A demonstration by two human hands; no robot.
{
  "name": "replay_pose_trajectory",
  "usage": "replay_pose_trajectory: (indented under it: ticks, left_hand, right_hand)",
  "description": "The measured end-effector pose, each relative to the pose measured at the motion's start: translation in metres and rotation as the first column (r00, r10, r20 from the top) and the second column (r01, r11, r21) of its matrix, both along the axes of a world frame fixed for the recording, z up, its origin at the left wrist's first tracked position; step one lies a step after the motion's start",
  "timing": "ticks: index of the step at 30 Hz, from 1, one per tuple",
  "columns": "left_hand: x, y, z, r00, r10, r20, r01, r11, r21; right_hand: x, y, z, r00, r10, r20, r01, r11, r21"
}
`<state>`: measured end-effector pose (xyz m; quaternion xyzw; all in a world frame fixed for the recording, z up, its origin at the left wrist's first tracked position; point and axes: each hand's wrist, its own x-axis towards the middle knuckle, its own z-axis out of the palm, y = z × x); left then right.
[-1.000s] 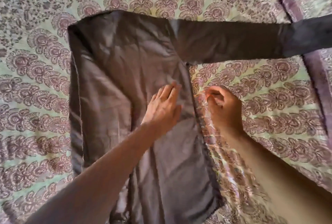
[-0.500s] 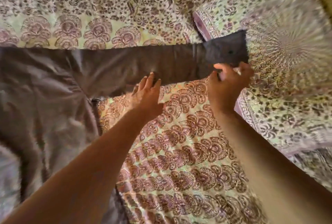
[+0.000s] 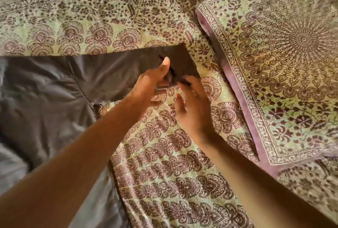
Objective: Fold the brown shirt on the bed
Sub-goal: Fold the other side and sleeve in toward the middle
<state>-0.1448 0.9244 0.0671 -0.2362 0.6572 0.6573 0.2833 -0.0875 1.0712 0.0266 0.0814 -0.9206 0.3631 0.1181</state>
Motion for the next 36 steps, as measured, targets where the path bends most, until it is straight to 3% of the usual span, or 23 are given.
replay_pose_trajectory:
  ticks: [1, 3, 6, 9, 12, 17, 22, 27, 30, 33, 36]
  left_hand:
    - [0.004, -0.004, 0.002, 0.998, 0.008, 0.065, -0.012, 0.998, 0.056]
    - [0.016, -0.019, 0.0, 0.984, 0.162, 0.078, -0.163, 0.987, 0.009]
    - [0.044, -0.061, -0.002, 0.935, 0.345, 0.077, -0.348, 0.937, 0.021]
    - [0.077, -0.103, 0.017, 0.925, 0.328, 0.193, -0.362, 0.915, 0.177]
    - [0.113, -0.157, 0.039, 0.961, 0.258, 0.1, -0.274, 0.933, 0.231]
    - [0.167, -0.257, 0.072, 0.944, 0.311, -0.107, -0.281, 0.932, 0.228]
    - [0.203, -0.371, 0.071, 0.858, 0.498, -0.121, -0.455, 0.849, 0.267]
    - [0.222, -0.496, 0.054, 0.748, 0.655, -0.109, -0.605, 0.74, 0.294]
    - [0.233, -0.56, 0.047, 0.659, 0.737, -0.149, -0.704, 0.674, 0.222]
    - [0.241, -0.603, 0.028, 0.634, 0.749, -0.19, -0.746, 0.658, 0.102]
    - [0.247, -0.636, 0.005, 0.551, 0.814, -0.184, -0.828, 0.561, 0.002]
  right_hand:
    - [0.017, -0.013, 0.0, 0.998, 0.063, 0.001, -0.062, 0.998, -0.025]
    - [0.052, -0.039, 0.005, 0.996, 0.094, -0.004, -0.094, 0.992, -0.09]
    - [0.092, -0.069, 0.014, 0.997, -0.054, 0.063, 0.066, 0.979, -0.192]
    - [0.098, -0.089, 0.017, 0.957, -0.232, 0.177, 0.263, 0.947, -0.183]
    - [0.078, -0.111, 0.021, 0.943, -0.262, 0.206, 0.304, 0.931, -0.204]
    - [0.041, -0.167, 0.017, 0.979, -0.182, 0.095, 0.188, 0.981, -0.051]
    - [0.031, -0.245, 0.011, 0.983, -0.049, 0.175, 0.049, 0.999, 0.005]
    - [0.038, -0.315, 0.014, 0.968, -0.099, 0.228, 0.067, 0.987, 0.144]
    - [0.046, -0.35, 0.018, 0.971, -0.101, 0.218, 0.065, 0.984, 0.167]
    - [0.053, -0.383, 0.022, 0.991, -0.045, 0.129, 0.02, 0.982, 0.19]
    - [0.062, -0.419, 0.025, 0.997, 0.028, 0.068, -0.043, 0.971, 0.234]
